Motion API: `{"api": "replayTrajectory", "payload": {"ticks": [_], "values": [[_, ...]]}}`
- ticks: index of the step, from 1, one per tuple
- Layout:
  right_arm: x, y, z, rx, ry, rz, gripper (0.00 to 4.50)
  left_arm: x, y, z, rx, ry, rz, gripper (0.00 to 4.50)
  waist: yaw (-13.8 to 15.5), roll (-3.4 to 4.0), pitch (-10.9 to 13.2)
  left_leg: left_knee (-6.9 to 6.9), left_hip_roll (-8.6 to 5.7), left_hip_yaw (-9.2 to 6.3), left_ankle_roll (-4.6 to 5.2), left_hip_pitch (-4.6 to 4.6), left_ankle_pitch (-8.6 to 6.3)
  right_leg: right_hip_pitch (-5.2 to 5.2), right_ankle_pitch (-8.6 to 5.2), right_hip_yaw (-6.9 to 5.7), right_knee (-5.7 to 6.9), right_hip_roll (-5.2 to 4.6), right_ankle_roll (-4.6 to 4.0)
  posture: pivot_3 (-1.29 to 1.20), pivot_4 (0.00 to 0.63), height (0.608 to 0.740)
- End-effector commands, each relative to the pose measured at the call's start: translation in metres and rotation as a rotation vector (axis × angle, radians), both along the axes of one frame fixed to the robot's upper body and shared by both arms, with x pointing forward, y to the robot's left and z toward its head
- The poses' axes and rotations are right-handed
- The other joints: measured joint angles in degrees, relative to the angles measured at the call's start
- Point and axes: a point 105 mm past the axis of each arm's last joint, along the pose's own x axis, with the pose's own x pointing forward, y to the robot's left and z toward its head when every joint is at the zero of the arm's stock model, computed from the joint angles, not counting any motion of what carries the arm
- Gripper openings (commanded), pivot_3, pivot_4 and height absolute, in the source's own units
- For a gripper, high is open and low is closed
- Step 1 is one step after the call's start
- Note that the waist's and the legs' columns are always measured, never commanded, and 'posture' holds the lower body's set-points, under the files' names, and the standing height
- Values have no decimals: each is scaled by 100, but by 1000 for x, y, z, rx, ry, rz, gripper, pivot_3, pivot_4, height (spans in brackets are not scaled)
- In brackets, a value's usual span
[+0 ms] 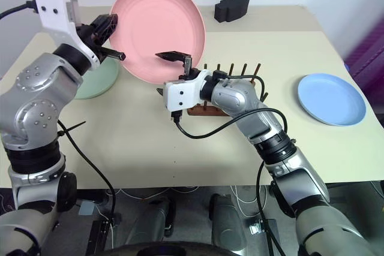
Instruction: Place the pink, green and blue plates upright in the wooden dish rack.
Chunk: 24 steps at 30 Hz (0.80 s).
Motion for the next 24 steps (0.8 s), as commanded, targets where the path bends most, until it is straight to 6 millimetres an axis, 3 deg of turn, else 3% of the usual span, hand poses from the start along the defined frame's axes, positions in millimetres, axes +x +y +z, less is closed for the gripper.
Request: {"api": "replayTrajectory", "payload": {"ticks": [1,4,9,20,24], "values": [[-2,6,8,7,-57,19,3950,-12,-4,23,-7,-86,-23,0,1,0,0,0,0,0,0,0,0,0,0,0,0,1,0,0,150,736],[-2,6,3,-9,-62,20,2703,-11,-2,22,-12,-80,-20,0,3,0,0,0,0,0,-1,0,1,0,0,0,1,0,0,0,150,736],[-3,7,3,-7,-76,22,37,-11,0,20,-30,-70,-21,0,4,0,0,0,0,0,-2,0,2,0,0,0,1,0,0,0,150,736],[-1,3,2,-26,-120,7,37,-10,2,19,-149,-62,-57,0,7,0,0,1,-1,0,-4,0,3,0,0,0,1,0,0,0,150,736],[0,0,5,-25,-140,-2,0,-14,7,24,-228,-81,-91,1499,8,0,0,2,-1,0,-5,0,3,0,1,0,2,0,0,0,150,736]]}}
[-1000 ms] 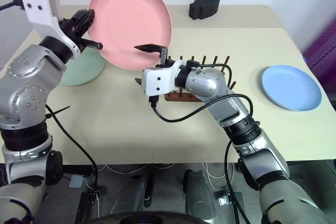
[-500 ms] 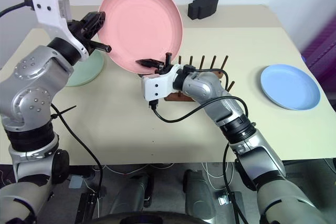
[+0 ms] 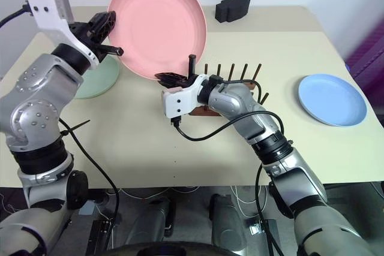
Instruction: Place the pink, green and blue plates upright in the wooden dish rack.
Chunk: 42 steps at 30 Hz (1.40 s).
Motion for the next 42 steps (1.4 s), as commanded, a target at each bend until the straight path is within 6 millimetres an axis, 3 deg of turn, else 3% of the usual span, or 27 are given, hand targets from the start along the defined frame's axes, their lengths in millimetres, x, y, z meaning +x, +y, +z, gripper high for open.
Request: {"api": "replayTrajectory", "payload": {"ticks": [1,4,6,11,13,18,22,27,30,34,42], "values": [[0,-4,14,29,-61,-5,0,-13,4,23,-76,-105,-39,2030,1,0,0,0,0,0,0,0,0,0,0,0,0,0,0,0,150,736],[4,-11,19,30,-88,-29,0,-25,13,46,-163,-219,-51,3719,1,0,0,0,0,0,-1,0,0,0,0,0,0,0,0,0,150,736],[8,-17,23,33,-105,-49,0,-26,24,51,-185,-242,-6,4477,3,0,0,0,0,0,-1,0,1,0,0,0,0,0,0,0,150,736],[14,-36,37,73,-123,-86,0,-27,44,53,-201,-270,58,4477,4,0,0,0,-1,1,-1,0,1,1,0,0,0,0,0,0,150,736],[16,-50,49,105,-132,-105,0,-27,49,42,-125,-243,77,4477,-4,0,0,0,-1,2,-1,0,1,1,0,0,0,0,0,0,150,736],[11,-101,83,303,0,-124,0,-33,47,-6,121,-139,4,4477,-6,1,1,-3,1,5,0,2,1,2,0,2,-1,0,-1,0,150,736],[1,-135,89,447,196,-110,0,-42,39,-55,333,-19,-78,4477,15,1,0,-1,6,3,3,2,0,7,-5,1,-4,0,-10,0,150,736],[-20,-159,93,622,448,-64,0,-64,19,-98,384,76,-281,4477,16,4,2,2,20,5,6,4,-2,11,-13,2,-4,-3,-28,0,150,736],[-29,-168,94,717,587,-29,0,-67,18,-125,426,161,-314,4477,20,6,1,1,26,5,8,5,-3,10,-14,2,-4,-4,-30,0,150,736],[-37,-180,102,932,761,84,0,-72,3,-134,382,163,-394,4477,21,6,1,4,28,7,9,6,-3,10,-11,2,-4,-1,-36,0,150,736],[-48,-182,96,1136,1023,235,0,-79,-24,-140,337,164,-497,4477,22,7,0,6,27,9,12,4,-5,11,-10,2,-3,-1,-33,0,150,736]]}}
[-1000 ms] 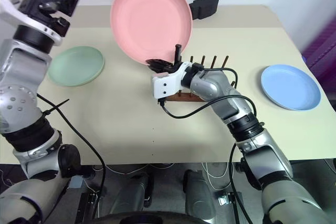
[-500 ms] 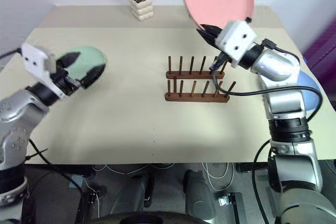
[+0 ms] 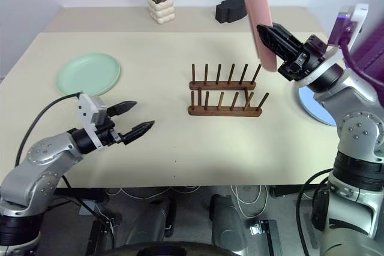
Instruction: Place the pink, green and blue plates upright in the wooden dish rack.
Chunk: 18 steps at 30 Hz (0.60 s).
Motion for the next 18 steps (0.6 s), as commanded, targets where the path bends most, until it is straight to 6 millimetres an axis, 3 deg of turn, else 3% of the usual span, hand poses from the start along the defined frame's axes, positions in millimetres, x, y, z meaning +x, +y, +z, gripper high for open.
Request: {"api": "replayTrajectory", "payload": {"ticks": [1,13,18], "values": [[-12,-5,14,82,-8,33,0,-6,-12,9,-12,-38,-52,4477,0,2,-1,0,0,0,0,0,0,0,0,0,0,0,0,0,150,736],[-5,-24,5,190,86,3,0,-17,-41,1,-16,-23,-178,4477,-1,3,-2,0,-2,4,2,0,-1,0,-1,0,-1,2,0,0,150,736],[-4,-27,3,228,116,5,0,-18,-45,1,-25,-30,-194,4477,-4,5,-3,1,-3,4,3,0,-1,0,-1,0,-1,4,0,0,150,736]]}}
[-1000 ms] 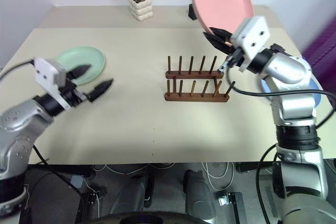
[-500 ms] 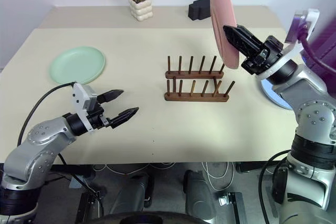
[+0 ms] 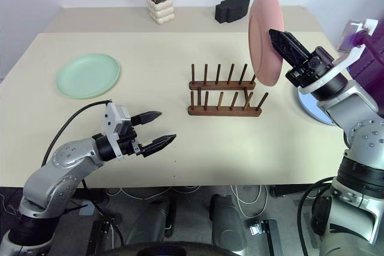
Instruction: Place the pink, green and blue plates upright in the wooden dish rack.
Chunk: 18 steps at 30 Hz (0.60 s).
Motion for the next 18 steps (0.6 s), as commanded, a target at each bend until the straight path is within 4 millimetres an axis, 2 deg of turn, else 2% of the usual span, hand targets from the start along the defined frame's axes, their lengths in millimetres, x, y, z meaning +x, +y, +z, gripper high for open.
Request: {"api": "replayTrajectory", "payload": {"ticks": [1,11,18], "values": [[-5,-6,8,42,-26,-4,0,-5,-7,12,-6,-69,-34,4477,0,1,-1,0,0,0,0,0,0,0,0,0,0,1,0,0,150,736],[-1,-9,-6,103,42,-18,0,-5,-8,11,-7,-70,-38,4477,2,2,-1,0,0,1,1,-1,0,0,0,0,0,0,0,0,150,736],[1,-13,-8,177,69,-29,0,-5,-7,9,-7,-72,-33,4477,2,2,-1,0,1,0,1,-1,0,0,0,1,0,0,0,0,150,736]]}}
